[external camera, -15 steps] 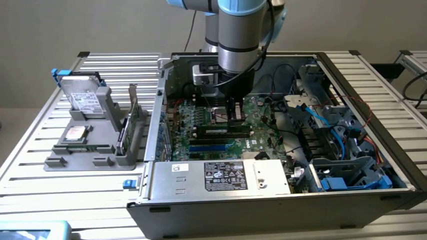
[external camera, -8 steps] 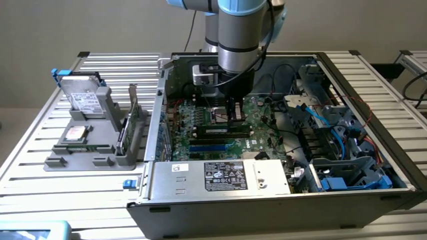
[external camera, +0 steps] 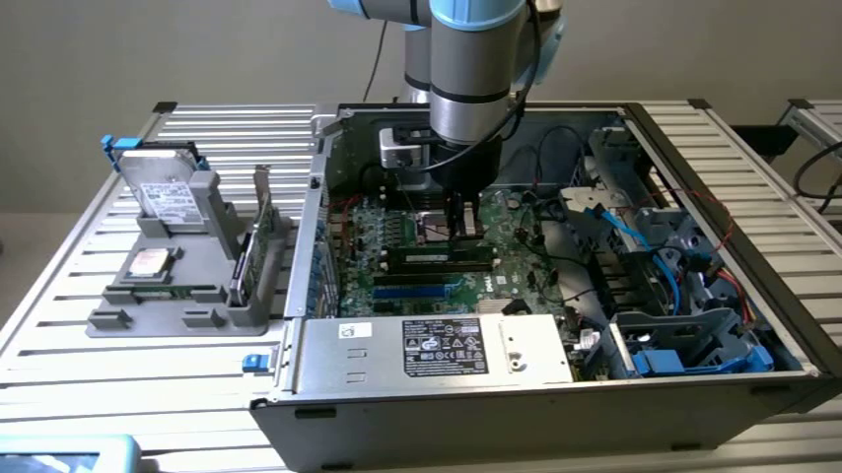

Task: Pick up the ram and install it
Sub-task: 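Insert the ram into the slot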

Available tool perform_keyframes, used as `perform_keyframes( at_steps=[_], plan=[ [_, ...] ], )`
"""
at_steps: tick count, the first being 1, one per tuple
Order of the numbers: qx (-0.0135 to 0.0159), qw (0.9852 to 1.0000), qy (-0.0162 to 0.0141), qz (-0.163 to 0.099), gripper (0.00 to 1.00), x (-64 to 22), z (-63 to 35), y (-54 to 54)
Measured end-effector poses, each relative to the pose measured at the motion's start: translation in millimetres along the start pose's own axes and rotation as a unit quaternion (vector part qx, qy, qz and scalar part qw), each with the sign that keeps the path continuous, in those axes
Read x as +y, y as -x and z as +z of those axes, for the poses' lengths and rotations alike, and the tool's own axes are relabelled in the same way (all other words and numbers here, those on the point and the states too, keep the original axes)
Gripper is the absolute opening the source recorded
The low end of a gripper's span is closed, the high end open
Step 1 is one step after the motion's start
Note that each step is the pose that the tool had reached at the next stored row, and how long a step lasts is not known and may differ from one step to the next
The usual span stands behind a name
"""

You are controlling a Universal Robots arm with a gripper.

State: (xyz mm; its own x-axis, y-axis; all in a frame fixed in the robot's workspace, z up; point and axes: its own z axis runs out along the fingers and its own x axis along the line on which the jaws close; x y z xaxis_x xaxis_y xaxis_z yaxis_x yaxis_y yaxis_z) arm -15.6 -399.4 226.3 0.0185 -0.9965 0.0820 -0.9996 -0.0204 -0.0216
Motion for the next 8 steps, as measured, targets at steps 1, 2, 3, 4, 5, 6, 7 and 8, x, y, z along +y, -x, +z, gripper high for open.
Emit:
perform_keyframes(
  at_steps=[1,2,3,4,5,6,7,8],
  plan=[
    [0.0001,1.0,0.0,0.0,0.22,0.0,0.0,0.0],
    [0.0002,1.0,0.0,0.0,0.22,0.0,0.0,0.0],
    [0.0003,1.0,0.0,0.0,0.22,0.0,0.0,0.0],
    [0.0004,1.0,0.0,0.0,0.22,0.0,0.0,0.0],
    [0.0004,1.0,0.0,0.0,0.2,0.0,0.0,0.0],
    [0.0005,1.0,0.0,0.0,0.2,0.0,-0.1,0.0],
    [0.0006,1.0,0.0,0.0,0.13,0.0,-0.1,0.0],
    [0.0006,1.0,0.0,0.0,0.13,0.0,0.0,0.0]
  ],
)
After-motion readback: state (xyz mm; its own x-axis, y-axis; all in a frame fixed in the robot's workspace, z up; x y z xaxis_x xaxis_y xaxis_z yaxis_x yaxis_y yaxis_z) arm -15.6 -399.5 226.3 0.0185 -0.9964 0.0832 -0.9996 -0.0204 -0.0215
